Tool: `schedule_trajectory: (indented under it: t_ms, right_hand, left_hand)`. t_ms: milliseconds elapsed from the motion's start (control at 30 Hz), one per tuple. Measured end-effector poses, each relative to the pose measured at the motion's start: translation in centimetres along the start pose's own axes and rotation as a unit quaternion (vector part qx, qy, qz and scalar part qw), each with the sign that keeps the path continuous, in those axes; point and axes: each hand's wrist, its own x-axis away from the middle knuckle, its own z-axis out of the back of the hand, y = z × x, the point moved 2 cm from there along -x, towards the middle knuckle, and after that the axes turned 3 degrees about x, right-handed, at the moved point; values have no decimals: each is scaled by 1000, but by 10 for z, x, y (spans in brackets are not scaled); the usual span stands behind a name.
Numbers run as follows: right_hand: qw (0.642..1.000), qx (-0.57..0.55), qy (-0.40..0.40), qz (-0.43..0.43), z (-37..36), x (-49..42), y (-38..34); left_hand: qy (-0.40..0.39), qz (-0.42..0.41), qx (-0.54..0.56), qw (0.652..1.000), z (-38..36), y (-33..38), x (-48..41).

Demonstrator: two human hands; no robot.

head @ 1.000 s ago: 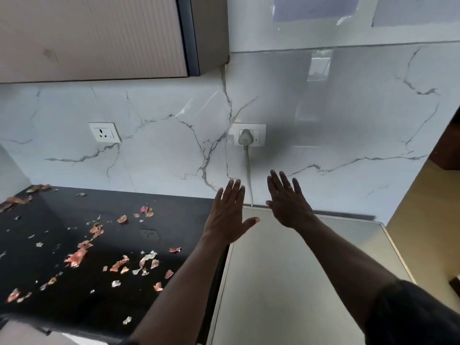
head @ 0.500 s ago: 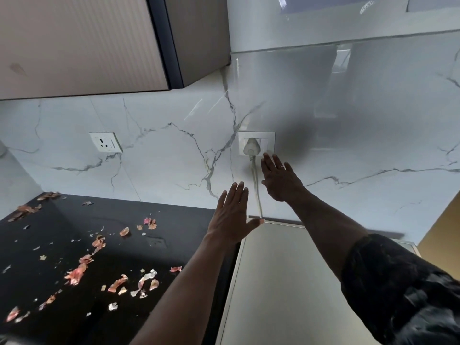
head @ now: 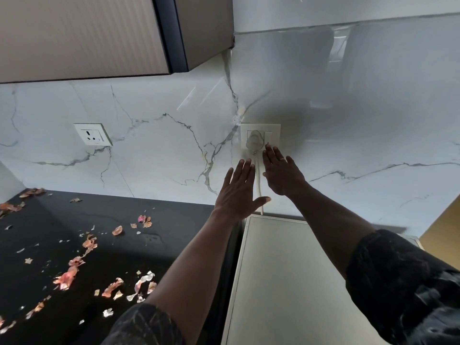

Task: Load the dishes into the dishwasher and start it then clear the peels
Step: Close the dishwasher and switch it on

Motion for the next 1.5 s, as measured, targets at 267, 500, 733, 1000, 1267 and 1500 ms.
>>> schedule_trajectory:
  t_ms: [267,500,733,1000,1267,1500]
  right_hand:
    - [1000,-7,0,-18,5,-3,-4]
    - [999,-30,2,-23,10,-3,-4]
    - [999,-28,-11,-14,15,25,-1]
    - [998,-52,-38,-14,14,96,-10]
    - [991,-91,-82,-56,-16,217,-58]
    - [969,-133,-155,-141,-60,362,-129]
  left_hand:
    - [7,-4,12,1000,3,-4,-8]
    - [-3,4,7,1000,3,-9,-2]
    - [-4,21,14,1000,0,-4,29]
    - [-6,36,19,999,0,6,79]
    - [-39,31,66,997,-10,26,175]
    - [-109,14,113,987,-58,35,304]
